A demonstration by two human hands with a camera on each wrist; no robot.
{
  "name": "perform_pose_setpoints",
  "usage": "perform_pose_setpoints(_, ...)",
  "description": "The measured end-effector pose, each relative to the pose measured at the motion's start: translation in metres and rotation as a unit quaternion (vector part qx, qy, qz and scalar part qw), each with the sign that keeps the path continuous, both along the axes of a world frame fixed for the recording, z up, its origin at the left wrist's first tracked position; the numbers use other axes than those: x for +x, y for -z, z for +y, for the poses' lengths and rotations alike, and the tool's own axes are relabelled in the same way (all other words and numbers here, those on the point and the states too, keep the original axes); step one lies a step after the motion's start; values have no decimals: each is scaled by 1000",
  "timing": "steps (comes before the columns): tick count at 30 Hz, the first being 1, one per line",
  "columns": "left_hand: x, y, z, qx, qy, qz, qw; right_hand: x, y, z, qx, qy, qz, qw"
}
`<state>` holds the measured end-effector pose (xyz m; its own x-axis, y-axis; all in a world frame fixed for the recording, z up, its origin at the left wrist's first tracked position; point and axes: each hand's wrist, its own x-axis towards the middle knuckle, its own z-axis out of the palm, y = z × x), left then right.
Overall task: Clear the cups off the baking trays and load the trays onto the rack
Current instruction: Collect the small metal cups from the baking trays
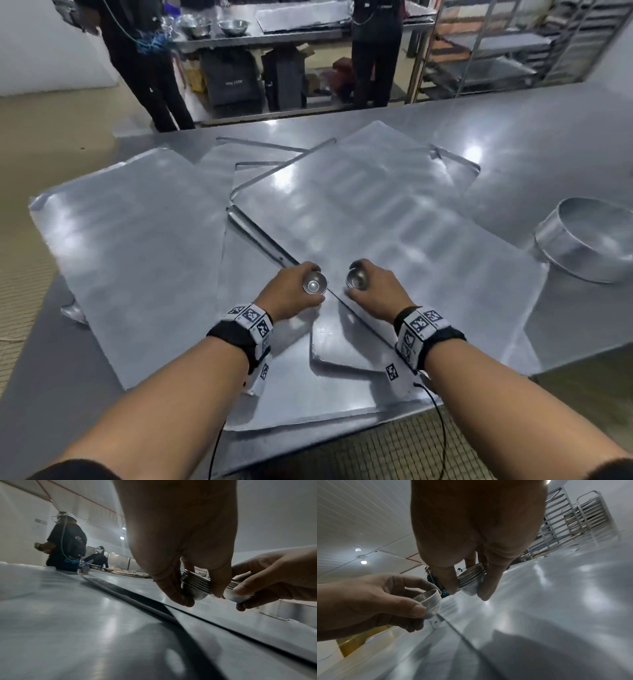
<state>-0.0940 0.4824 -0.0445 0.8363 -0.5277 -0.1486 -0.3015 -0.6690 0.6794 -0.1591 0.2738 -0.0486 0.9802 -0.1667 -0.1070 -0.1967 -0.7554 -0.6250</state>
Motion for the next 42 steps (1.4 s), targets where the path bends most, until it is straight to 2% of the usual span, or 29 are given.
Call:
perform_pose_setpoints(14, -62, 0, -236, -26, 164, -2, 986, -144, -11, -198, 4, 182, 31, 983)
perform_pose_setpoints(25, -115, 3, -358, -19, 315, -9, 949, -237, -12, -275, 44, 318, 42, 946)
perform_pose_setpoints(31, -127, 16, -403, -31, 350, 8, 936, -251, -4, -304, 50, 358, 45, 931)
perform_pose_setpoints(42, -99, 33, -491, -19, 369, 28, 929, -221, 18, -380, 47, 381, 68, 921)
